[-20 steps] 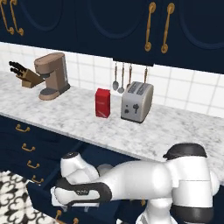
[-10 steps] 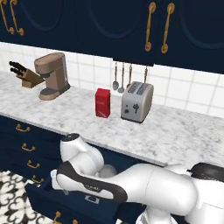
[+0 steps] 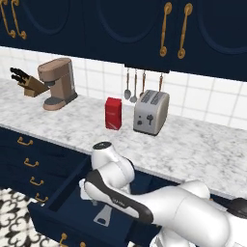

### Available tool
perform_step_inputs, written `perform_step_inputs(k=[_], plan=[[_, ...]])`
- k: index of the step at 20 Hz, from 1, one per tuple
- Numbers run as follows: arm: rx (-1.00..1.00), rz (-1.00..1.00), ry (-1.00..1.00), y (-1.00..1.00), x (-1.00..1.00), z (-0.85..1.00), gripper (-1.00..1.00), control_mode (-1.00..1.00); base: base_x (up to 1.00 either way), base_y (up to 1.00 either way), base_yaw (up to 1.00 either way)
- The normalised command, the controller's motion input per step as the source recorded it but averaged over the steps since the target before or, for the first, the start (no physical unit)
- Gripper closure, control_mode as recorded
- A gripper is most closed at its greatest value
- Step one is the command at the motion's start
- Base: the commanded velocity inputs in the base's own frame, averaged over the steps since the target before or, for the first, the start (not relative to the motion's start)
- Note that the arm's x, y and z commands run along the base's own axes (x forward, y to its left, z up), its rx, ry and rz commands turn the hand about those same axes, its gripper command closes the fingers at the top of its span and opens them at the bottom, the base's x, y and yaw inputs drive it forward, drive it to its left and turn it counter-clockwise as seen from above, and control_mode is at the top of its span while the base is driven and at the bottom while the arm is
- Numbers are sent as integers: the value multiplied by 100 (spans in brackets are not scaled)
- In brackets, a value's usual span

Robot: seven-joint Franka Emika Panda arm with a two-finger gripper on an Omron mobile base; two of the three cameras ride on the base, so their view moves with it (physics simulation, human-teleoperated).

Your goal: Pick the measuring cup from the drawer and place it on the counter.

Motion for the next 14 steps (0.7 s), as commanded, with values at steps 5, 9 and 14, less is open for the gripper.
perform_step_inputs(k=[5,9,14], plan=[[0,0,0,-21,44,-26,-100,-100,0,0,0],[0,0,0,0,37,-24,-100,-100,0,0,0],[0,0,0,0,52,-26,-100,-100,0,0,0]])
